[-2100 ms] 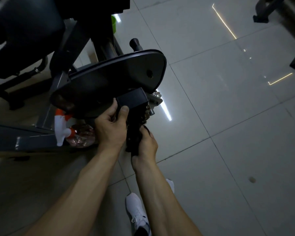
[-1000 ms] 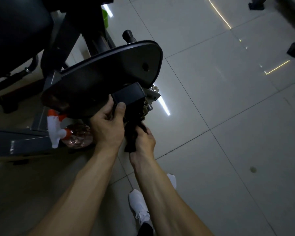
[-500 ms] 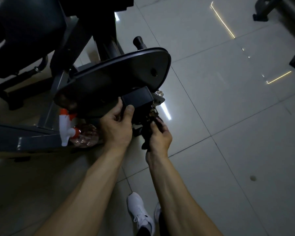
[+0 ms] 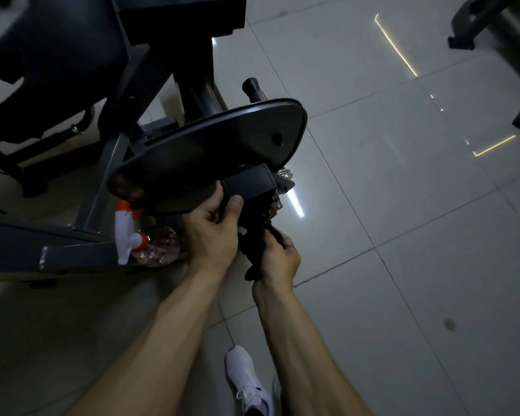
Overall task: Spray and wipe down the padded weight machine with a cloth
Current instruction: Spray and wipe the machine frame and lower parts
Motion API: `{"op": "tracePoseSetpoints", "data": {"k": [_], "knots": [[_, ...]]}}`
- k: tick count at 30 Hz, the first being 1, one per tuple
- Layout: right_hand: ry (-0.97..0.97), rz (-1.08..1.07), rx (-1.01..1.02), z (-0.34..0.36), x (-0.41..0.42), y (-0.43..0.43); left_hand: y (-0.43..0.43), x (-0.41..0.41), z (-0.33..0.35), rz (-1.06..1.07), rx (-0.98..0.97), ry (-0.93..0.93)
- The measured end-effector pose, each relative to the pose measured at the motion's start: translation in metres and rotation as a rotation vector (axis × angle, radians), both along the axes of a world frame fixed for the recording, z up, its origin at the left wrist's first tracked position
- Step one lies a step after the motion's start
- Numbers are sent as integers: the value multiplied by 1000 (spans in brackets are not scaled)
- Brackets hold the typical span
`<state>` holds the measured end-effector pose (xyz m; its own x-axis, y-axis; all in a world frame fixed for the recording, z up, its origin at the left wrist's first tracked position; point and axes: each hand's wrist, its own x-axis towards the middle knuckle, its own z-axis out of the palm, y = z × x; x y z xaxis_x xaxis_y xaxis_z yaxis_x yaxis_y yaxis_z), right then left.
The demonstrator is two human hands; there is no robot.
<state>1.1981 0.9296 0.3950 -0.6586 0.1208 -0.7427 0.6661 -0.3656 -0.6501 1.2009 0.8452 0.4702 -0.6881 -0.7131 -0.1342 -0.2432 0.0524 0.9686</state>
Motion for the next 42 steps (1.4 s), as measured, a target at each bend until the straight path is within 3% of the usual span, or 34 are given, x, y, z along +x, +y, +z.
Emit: {"op": "tracePoseSetpoints", "data": {"k": [11, 14, 16, 20, 23, 27, 31, 36, 42], "knots": [[14, 9, -59, 5, -2, 4, 1, 2, 1, -14, -11, 14], [-220, -112, -117, -10, 2, -10, 2, 4, -2, -23, 4, -24], [-423, -136, -318, -6, 5, -17, -1, 4, -1, -2, 21, -45], [-515, -214, -475, 12, -21, -17, -6, 6, -4, 53, 141, -93], [-568, -224, -318, 41, -46, -18, -3, 19, -2, 134, 180, -158], [-456, -172, -135, 76, -56, -5, 0, 29, -5, 207, 252, -320], [-379, -97, -82, 105, -60, -11, 10, 28, 1, 260, 466, -402], [-147, -54, -10, 112, -43, 16, 11, 30, -3, 299, 524, -424], [-381, 20, 45, 62, -65, -5, 17, 38, 0, 331, 580, -409]]}}
